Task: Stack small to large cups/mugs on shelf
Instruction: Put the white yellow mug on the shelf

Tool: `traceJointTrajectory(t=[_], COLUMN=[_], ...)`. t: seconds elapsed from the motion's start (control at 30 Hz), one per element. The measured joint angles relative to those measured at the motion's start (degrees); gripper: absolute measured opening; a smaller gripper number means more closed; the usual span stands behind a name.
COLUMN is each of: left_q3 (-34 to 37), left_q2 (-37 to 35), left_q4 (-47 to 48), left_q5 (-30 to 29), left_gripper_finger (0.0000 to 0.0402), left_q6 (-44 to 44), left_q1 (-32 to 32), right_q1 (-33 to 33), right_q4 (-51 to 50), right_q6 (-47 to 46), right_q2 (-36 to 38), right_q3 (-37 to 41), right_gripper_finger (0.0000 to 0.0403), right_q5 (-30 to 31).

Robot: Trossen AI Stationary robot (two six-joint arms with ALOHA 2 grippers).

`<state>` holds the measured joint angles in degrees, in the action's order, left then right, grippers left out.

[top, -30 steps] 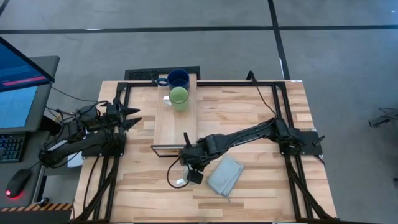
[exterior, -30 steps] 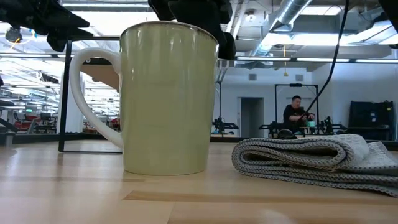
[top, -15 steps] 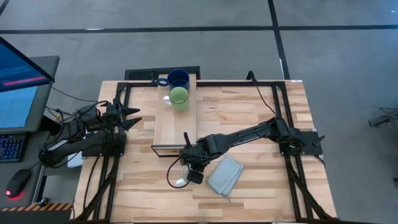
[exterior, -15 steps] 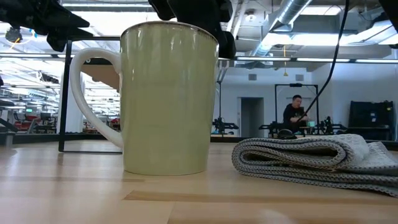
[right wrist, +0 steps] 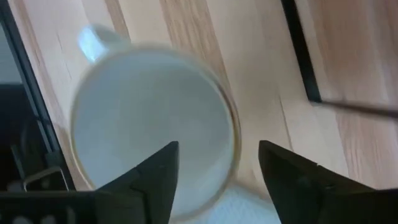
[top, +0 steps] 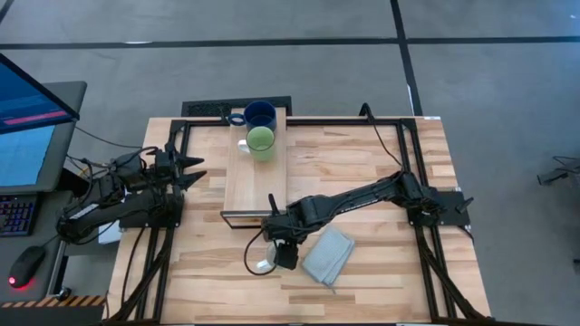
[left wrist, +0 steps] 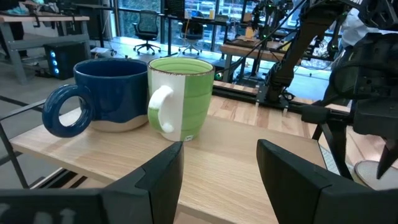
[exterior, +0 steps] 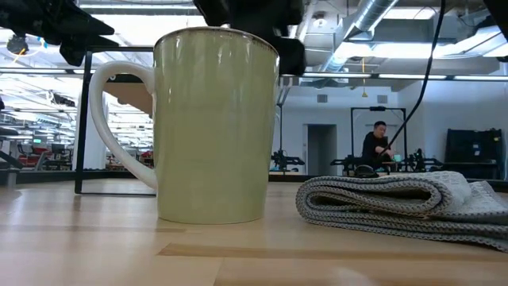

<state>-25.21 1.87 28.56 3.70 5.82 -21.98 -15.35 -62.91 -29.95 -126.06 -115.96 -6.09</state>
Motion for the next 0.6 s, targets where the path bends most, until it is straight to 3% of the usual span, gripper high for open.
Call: traceJointTrajectory(t=[0.33, 0.6], left_q3=[0.0, 0.0], left_q2=[0.0, 0.0], left_q4=[0.0, 0.0], left_q5=[0.0, 0.0], left_gripper_finger=[0.0194, 0.0195], left_q6=[0.0, 0.0], left_q1=[0.0, 0.0], right_q1=[-0.1, -0.2], right_q4=[-11.0, -22.6], right_q6=[-1.4, -0.1], right_q2=[1.5, 7.6], right_q3=[-8.4, -14.7], right_gripper_finger=[0.0241, 0.024], right_q5=[0.5, 6.2])
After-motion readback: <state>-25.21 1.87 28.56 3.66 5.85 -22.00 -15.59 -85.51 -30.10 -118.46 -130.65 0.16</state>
